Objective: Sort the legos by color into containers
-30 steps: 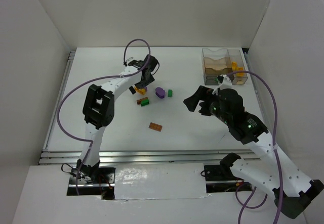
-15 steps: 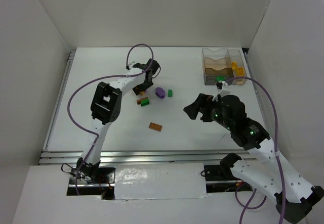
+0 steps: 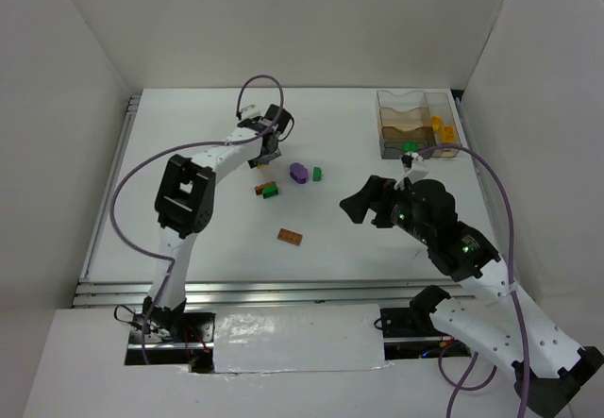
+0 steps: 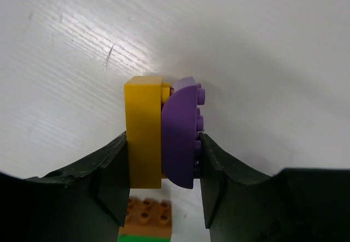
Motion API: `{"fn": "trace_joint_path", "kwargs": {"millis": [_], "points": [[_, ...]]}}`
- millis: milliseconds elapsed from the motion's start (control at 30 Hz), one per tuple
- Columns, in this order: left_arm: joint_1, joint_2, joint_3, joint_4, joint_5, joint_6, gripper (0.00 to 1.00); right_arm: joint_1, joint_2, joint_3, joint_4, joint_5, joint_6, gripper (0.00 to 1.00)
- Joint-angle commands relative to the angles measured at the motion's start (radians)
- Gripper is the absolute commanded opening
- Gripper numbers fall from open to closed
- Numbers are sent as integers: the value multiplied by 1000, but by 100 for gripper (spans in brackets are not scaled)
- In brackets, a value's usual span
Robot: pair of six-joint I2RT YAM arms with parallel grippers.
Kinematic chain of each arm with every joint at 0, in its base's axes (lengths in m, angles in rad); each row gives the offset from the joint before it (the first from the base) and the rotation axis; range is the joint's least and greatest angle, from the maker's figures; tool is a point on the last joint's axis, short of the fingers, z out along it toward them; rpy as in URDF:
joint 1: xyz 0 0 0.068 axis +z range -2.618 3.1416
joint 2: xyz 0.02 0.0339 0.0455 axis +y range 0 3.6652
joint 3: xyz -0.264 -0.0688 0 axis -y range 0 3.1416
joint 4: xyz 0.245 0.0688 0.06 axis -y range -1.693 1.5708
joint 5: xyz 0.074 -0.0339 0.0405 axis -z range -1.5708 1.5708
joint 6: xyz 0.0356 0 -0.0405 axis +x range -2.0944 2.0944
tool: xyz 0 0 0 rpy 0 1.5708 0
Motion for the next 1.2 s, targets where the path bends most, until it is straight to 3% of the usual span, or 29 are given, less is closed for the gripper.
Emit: {"fn": "trace_joint_path", "kwargs": {"millis": [0, 67, 200, 333, 367, 467, 633, 833, 1033, 1100, 1167], "points": [[-39, -311, -109, 225, 3, 285, 0, 1, -28, -7, 83, 1, 24, 100], [-83, -432, -264, 398, 84, 478, 0, -2, -53, 19, 84, 7, 47, 100], [-221, -821, -589, 668, 134, 693, 0, -5, -120, 50, 87, 59, 186, 100], [-269, -1080, -878, 876, 541, 824, 0, 1, -130, 33, 194, -23, 254, 99], [-281, -1150, -903, 893, 574, 848, 0, 3, -122, 38, 205, -60, 265, 97], [-341, -1238, -937, 867, 665, 884, 0, 7, -113, 38, 244, -91, 289, 96], [-444, -1261, -896, 744, 693, 945, 0, 45, -58, 29, 304, -177, 314, 92], [-563, -1223, -862, 687, 601, 994, 0, 211, 65, 122, 182, 54, 305, 87], [-588, -1195, -839, 673, 567, 1004, 0, 329, 82, 72, 254, 134, 314, 65], [-589, -1195, -841, 678, 558, 1004, 0, 348, 90, 75, 244, 151, 316, 49], [-588, -1199, -839, 672, 558, 1004, 0, 361, 91, 79, 239, 174, 313, 41]]}}
